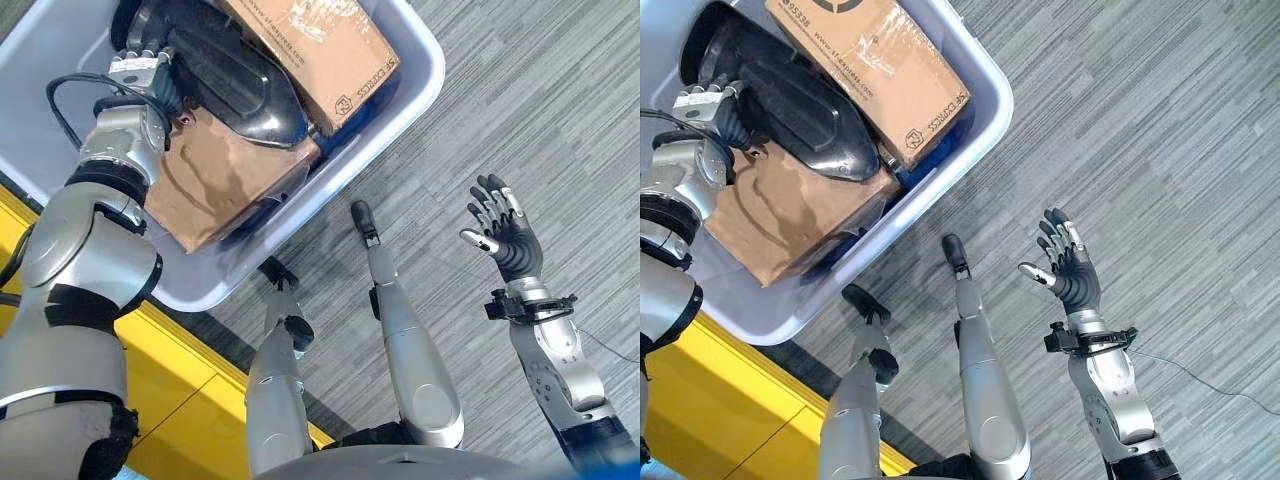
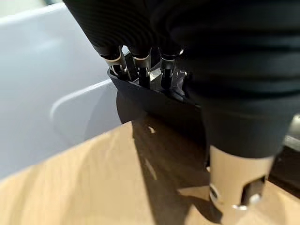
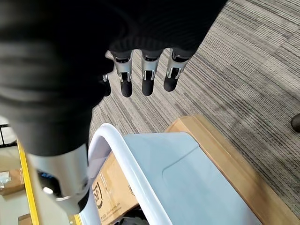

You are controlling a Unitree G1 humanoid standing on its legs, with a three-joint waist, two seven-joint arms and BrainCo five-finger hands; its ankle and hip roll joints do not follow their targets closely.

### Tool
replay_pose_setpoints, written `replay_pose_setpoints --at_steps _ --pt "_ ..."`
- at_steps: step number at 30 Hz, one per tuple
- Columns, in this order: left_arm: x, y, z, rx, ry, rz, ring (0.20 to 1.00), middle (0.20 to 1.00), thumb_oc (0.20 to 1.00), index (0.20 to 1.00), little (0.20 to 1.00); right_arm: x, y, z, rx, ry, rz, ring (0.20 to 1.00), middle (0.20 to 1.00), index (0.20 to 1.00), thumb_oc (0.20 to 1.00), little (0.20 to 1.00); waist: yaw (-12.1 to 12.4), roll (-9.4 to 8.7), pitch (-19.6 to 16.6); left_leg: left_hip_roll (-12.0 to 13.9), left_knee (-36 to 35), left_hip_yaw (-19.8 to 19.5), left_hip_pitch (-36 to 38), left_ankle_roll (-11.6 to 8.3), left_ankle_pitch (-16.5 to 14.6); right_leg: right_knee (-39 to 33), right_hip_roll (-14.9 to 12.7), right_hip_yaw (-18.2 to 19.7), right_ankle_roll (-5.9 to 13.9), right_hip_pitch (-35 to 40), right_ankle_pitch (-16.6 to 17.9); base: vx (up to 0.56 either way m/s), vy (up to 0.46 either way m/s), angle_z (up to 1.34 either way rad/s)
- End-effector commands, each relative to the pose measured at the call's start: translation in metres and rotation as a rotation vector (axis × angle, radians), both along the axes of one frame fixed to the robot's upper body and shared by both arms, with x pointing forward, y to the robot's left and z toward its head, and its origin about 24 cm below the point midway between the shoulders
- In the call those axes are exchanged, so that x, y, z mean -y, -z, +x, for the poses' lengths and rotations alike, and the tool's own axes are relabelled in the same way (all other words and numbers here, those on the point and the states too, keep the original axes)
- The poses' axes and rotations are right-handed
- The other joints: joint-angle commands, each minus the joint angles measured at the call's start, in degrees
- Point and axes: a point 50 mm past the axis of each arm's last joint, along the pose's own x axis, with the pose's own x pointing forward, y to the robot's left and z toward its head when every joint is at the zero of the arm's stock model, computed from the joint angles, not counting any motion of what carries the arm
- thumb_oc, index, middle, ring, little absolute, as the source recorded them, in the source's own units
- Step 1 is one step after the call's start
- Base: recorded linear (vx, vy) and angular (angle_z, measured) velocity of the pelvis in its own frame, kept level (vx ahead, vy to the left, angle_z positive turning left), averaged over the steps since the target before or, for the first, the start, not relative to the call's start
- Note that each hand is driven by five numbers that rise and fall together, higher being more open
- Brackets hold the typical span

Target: Move parts from the plastic box to the shelf.

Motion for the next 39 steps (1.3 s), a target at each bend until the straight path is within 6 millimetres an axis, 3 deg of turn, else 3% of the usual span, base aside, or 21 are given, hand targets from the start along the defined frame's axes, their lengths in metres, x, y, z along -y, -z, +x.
replay_pose_setpoints --at_steps 1,4,14,15,17,20,26,28,30,31,36,39 --pt "-0.029 -0.014 -0.013 0.091 -0.07 -0.253 1.0 1.0 1.0 1.0 1.0 0.008 -0.013 -0.008 0.071 0.018 0.057 1.0 1.0 1.0 1.0 1.0 -1.81 -0.72 1.49 0.51 12.18 -4.25 0.43 -1.75 -12.78 11.67 -1.79 1.35 4.45 -0.2 -10.48 0.0 0.0 0.0" --pt "-0.01 0.003 -0.004 0.145 0.03 -0.475 1.0 1.0 1.0 1.0 1.0 0.007 -0.008 -0.01 0.054 0.026 0.063 1.0 1.0 1.0 1.0 1.0 -1.39 -0.48 1.49 0.22 12.2 -4.84 0.61 -1.8 -12.69 11.53 -1.87 1.09 4.23 0.46 -10.43 0.0 0.0 0.0" --pt "0.04 0.044 0.011 0.168 0.206 -0.813 1.0 1.0 1.0 1.0 1.0 0.004 -0.012 -0.007 0.065 0.045 0.034 1.0 1.0 1.0 1.0 1.0 -0.44 -0.3 1.5 -0.31 12.18 -5.91 1.2 -1.81 -12.64 11.43 -2.21 0.27 3.97 2.19 -10.48 -0.01 -0.006 0.07" --pt "0.049 0.055 0.012 0.196 0.251 -0.96 1.0 1.0 1.0 1.0 1.0 0.003 -0.014 -0.005 0.075 0.054 0.034 1.0 1.0 1.0 1.0 1.0 0.05 0.01 1.51 -0.54 12.04 -6.18 1.4 -1.71 -12.63 11.29 -2.39 0.15 3.91 2.53 -10.47 -0.01 0.003 0.07" --pt "0.055 0.057 0.011 0.185 0.289 -0.96 1.0 1.0 1.0 1.0 1.0 0.004 -0.015 -0.005 0.077 0.061 0.027 1.0 1.0 1.0 1.0 1.0 0.23 0.22 1.52 -0.65 11.93 -6.39 1.5 -1.71 -12.51 11.21 -2.53 -0.02 3.88 2.76 -10.42 -0.01 0.004 0.1" --pt "0.082 0.068 0.005 0.174 0.449 -1.049 1.0 1.0 1.0 1.0 1.0 0.004 -0.019 -0.004 0.084 0.077 0.008 1.0 1.0 1.0 1.0 1.0 1.3 0.75 1.52 -1.07 11.63 -6.87 1.94 -1.6 -12.25 11.2 -2.88 -0.59 3.73 3.49 -10.46 -0.01 0.008 0.12" --pt "0.089 0.093 -0.016 0.19 0.538 -1.268 1.0 1.0 1.0 1.0 1.0 0.002 -0.019 -0.004 0.078 0.096 -0.006 1.0 1.0 1.0 1.0 1.0 2.32 1.02 1.52 -1.55 10.72 -7.08 3.22 -1.43 -11.88 10.97 -3.22 -0.94 3.59 4.52 -10.36 -0.01 0.018 0.06" --pt "0.087 0.116 -0.036 0.196 0.552 -1.443 1.0 1.0 1.0 1.0 1.0 0.0 -0.018 -0.005 0.065 0.103 -0.015 1.0 1.0 1.0 1.0 1.0 2.89 0.97 1.52 -1.69 9.69 -6.85 4.79 -1.49 -11.33 10.51 -3.52 -1.18 3.53 5.67 -10.33 0.0 0.031 -0.04" --pt "0.086 0.121 -0.041 0.187 0.553 -1.468 1.0 1.0 1.0 1.0 1.0 -0.001 -0.018 -0.006 0.065 0.104 -0.015 1.0 1.0 1.0 1.0 1.0 2.87 0.88 1.52 -1.68 9.5 -6.88 5.07 -1.51 -11.21 10.36 -3.57 -1.21 3.54 5.99 -10.32 0.0 0.008 -0.02" --pt "0.09 0.133 -0.051 0.167 0.555 -1.536 1.0 1.0 1.0 1.0 1.0 -0.001 -0.019 -0.006 0.063 0.105 -0.021 1.0 1.0 1.0 1.0 1.0 3.03 0.67 1.52 -1.59 9.51 -6.94 5.45 -1.47 -11.17 10.3 -3.55 -1.32 3.51 6.3 -10.31 0.0 0.0 0.0" --pt "0.092 0.155 -0.063 0.14 0.515 -1.626 1.0 1.0 1.0 1.0 1.0 -0.002 -0.02 -0.007 0.061 0.104 -0.025 1.0 1.0 1.0 1.0 1.0 3.23 0.27 1.52 -1.54 9.1 -6.94 6.57 -1.46 -11.06 10.29 -3.51 -1.39 3.41 7.06 -10.4 0.0 0.0 0.01" --pt "0.091 0.179 -0.072 0.128 0.432 -1.724 1.0 1.0 1.0 1.0 1.0 -0.002 -0.022 -0.006 0.067 0.112 -0.025 1.0 1.0 1.0 1.0 1.0 3.34 -0.3 1.52 -1.35 8.65 -6.76 7.72 -1.4 -10.97 10.18 -3.41 -1.5 3.38 7.92 -10.49 0.0 0.004 -0.01"
